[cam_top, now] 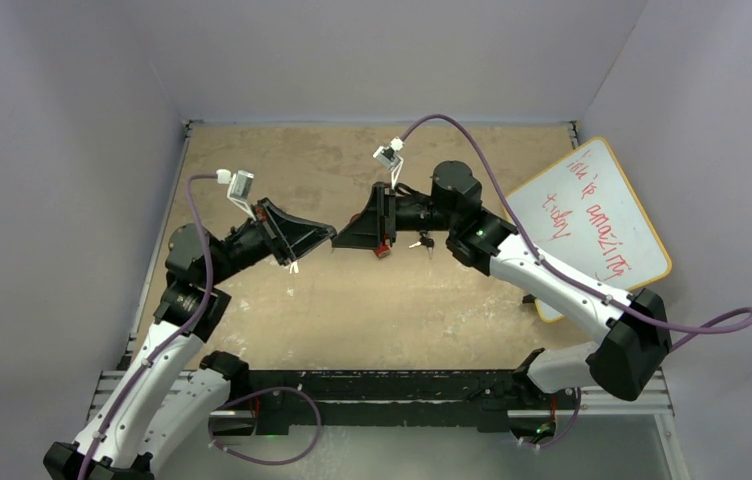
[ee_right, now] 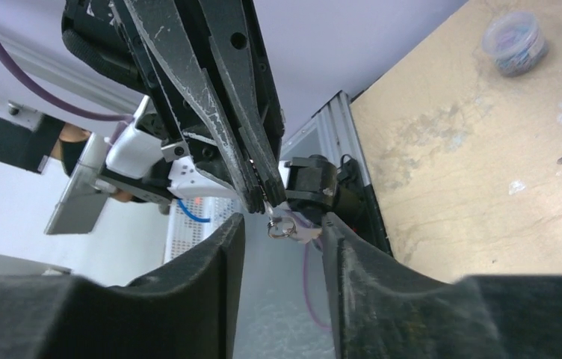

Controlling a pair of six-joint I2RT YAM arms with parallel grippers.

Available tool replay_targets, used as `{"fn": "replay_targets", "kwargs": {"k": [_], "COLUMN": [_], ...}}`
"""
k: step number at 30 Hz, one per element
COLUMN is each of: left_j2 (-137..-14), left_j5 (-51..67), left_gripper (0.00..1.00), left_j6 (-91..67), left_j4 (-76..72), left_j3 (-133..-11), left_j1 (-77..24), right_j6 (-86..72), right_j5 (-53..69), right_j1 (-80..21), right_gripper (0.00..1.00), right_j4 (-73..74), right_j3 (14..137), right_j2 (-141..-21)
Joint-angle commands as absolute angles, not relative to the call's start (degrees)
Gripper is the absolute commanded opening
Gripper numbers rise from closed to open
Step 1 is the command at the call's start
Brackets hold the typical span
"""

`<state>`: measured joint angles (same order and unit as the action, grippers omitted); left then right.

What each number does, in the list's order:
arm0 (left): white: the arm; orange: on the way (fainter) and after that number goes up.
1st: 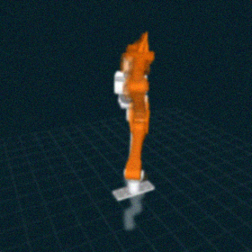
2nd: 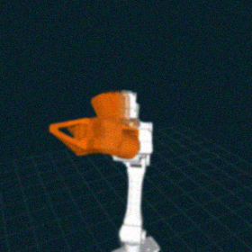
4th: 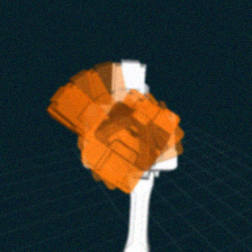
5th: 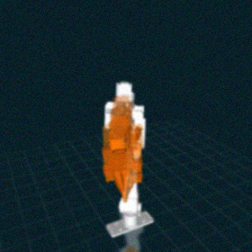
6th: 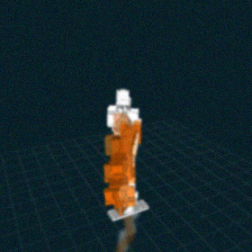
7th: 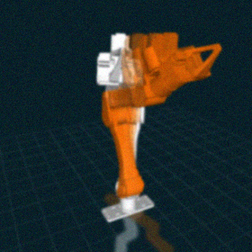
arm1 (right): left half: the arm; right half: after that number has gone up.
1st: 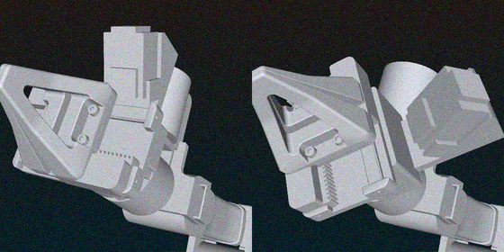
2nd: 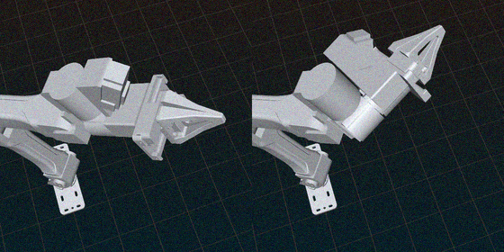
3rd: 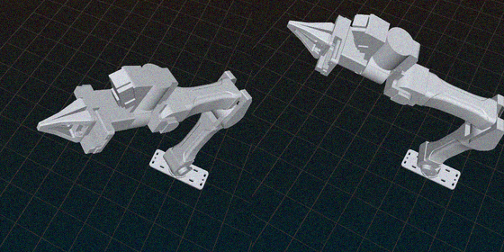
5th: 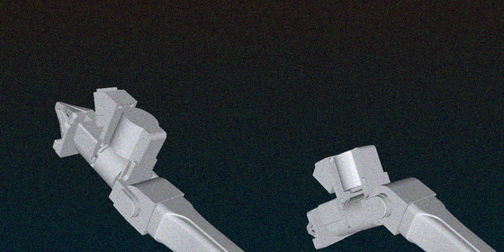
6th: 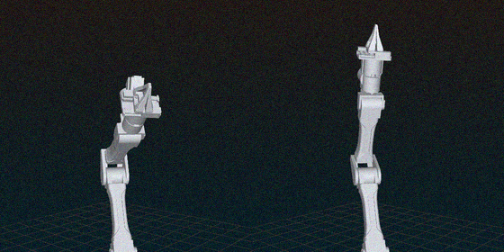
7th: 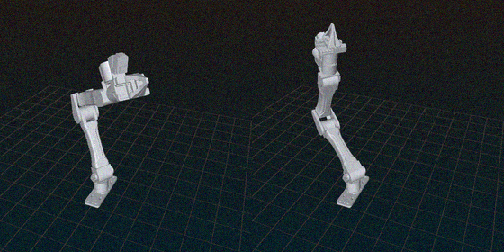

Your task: Unlock with the key

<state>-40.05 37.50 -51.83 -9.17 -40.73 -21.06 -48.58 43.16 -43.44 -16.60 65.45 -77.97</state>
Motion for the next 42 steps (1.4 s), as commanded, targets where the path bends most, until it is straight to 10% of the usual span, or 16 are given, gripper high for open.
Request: {"fn": "replay_targets", "kwargs": {"k": [1,22,35,42], "left_j2": [-39.51,-39.48,-38.27,-37.5], "left_j5": [38.21,35.97,35.14,34.56], "left_gripper": [0.0,0.0,0.0,0.0], "left_j6": [-51.58,-55.42,-55.76,-55.9], "left_j4": [-13.49,-18.37,-19.98,-20.65], "left_j3": [-42.33,-40.49,-38.79,-37.76], "left_j1": [-21.18,-21.18,-21.18,-21.18], "right_j6": [-48.34,-51.12,-52.67,-53.36], "right_j5": [42.32,44.43,42.88,41.31], "right_j1": [-43.33,-43.31,-43.27,-43.27], "right_gripper": [0.52,0.45,0.0,0.13], "right_j4": [-19.37,-33.94,-33.67,-33.86], "right_j3": [66.43,62.36,62.94,62.47], "right_j2": [-76.64,-77.0,-77.74,-77.67]}}
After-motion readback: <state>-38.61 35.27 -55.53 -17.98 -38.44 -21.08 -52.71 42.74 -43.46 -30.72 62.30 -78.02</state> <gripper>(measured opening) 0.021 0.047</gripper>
